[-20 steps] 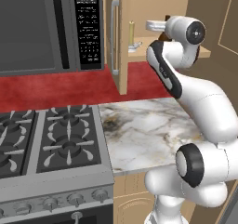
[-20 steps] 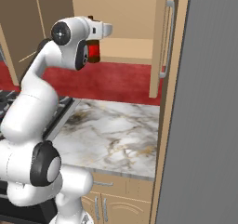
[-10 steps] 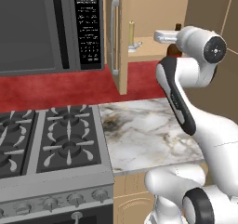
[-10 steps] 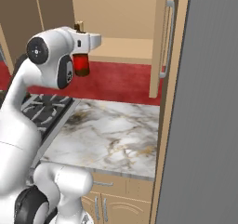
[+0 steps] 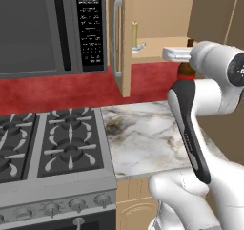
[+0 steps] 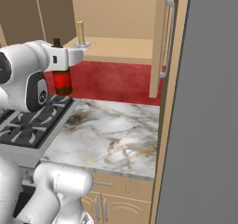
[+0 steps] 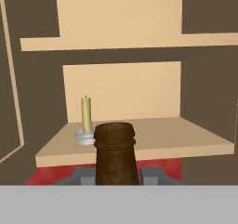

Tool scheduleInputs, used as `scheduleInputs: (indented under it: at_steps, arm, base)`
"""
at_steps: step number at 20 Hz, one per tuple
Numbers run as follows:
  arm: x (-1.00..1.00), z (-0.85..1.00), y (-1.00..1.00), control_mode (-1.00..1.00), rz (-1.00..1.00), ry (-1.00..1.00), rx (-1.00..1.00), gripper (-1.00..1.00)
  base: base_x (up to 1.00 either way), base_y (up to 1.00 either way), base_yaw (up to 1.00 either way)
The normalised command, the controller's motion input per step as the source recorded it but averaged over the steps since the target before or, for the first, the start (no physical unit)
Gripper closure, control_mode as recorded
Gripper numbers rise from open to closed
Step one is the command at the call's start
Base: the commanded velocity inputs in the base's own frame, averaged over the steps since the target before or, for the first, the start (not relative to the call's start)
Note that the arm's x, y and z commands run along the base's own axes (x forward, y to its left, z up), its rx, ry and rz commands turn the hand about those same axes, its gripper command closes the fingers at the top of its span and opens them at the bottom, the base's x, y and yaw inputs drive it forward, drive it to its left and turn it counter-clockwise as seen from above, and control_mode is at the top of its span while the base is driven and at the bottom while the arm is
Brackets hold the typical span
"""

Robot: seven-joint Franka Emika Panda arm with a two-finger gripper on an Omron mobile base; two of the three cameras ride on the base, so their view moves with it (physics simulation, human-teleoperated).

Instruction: Get the candle and the beer from the cabinet and move them to the dining counter.

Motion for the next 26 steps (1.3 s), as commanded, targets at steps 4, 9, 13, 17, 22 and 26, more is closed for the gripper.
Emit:
scheduleInputs:
  at_steps: [4,9,13,17,22,26]
  arm:
    - [-0.36,-0.08,0.03,-1.0,0.0,0.0,-0.01,1.0]
    - [-0.25,-0.12,0.0,-1.0,0.01,0.0,0.0,1.0]
    - [-0.25,-0.15,0.0,-1.0,0.05,0.03,0.02,1.0]
    - [-0.17,-0.2,0.0,-1.0,0.01,0.06,0.02,1.0]
    - [-0.03,-0.09,0.0,-1.0,0.01,0.01,0.02,1.0]
    - [0.0,-0.05,0.0,-1.0,0.02,0.0,0.0,1.0]
  base:
    - [0.0,0.0,0.0]
    - [0.0,0.0,0.0]
    - [0.0,0.0,0.0]
    - [0.0,0.0,0.0]
    - [0.0,0.0,0.0]
    - [0.0,0.0,0.0]
